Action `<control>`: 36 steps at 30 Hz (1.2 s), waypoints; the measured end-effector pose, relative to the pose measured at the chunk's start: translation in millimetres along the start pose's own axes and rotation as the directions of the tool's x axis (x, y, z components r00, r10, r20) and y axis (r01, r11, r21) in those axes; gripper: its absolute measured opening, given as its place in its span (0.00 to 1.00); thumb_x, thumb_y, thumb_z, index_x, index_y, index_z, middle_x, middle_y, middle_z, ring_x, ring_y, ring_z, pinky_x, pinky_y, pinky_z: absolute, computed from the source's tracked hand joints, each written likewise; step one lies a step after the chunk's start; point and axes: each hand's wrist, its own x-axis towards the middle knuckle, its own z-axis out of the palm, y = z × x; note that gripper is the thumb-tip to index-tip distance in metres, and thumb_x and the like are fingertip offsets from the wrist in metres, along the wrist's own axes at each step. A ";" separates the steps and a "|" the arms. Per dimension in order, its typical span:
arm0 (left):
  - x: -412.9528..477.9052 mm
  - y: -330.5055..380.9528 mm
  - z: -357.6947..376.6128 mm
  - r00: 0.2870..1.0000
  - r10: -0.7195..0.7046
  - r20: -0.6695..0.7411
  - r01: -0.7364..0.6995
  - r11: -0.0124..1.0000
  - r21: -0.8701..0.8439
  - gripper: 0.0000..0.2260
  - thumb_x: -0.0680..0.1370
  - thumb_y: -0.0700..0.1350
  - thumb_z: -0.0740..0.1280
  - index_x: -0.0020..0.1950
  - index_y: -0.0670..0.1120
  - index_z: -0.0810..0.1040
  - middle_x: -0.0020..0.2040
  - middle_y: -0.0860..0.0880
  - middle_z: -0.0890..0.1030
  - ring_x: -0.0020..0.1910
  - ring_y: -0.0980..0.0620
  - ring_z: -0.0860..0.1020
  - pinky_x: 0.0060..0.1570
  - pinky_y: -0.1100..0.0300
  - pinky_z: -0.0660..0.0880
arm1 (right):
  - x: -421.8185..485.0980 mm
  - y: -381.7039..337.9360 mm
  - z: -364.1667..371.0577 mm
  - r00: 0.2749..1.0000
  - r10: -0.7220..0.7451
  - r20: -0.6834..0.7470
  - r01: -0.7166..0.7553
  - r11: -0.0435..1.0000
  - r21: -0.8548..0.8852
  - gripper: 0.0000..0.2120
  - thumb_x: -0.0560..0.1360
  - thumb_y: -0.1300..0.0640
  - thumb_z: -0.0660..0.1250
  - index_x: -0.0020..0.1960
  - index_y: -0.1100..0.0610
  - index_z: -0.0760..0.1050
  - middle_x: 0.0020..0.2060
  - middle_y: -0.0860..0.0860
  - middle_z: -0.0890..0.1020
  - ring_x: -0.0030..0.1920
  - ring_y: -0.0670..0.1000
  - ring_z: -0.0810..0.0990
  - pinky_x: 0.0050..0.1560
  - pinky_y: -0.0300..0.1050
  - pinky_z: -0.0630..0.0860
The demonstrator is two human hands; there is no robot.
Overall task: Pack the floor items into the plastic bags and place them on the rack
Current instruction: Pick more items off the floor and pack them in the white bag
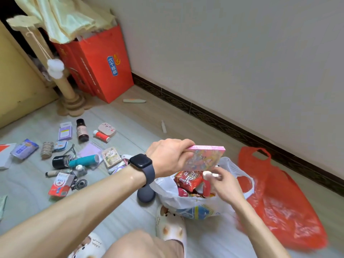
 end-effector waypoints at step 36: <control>-7.5 -31.2 24.7 0.827 -0.533 0.177 0.542 0.676 -0.498 0.04 0.75 0.50 0.67 0.43 0.52 0.80 0.23 0.55 0.76 0.25 0.59 0.73 0.31 0.62 0.68 | -12.2 47.8 -18.9 0.873 0.208 -0.440 -0.354 0.892 -0.281 0.36 0.70 0.42 0.70 0.74 0.49 0.62 0.75 0.60 0.61 0.72 0.62 0.60 0.67 0.60 0.64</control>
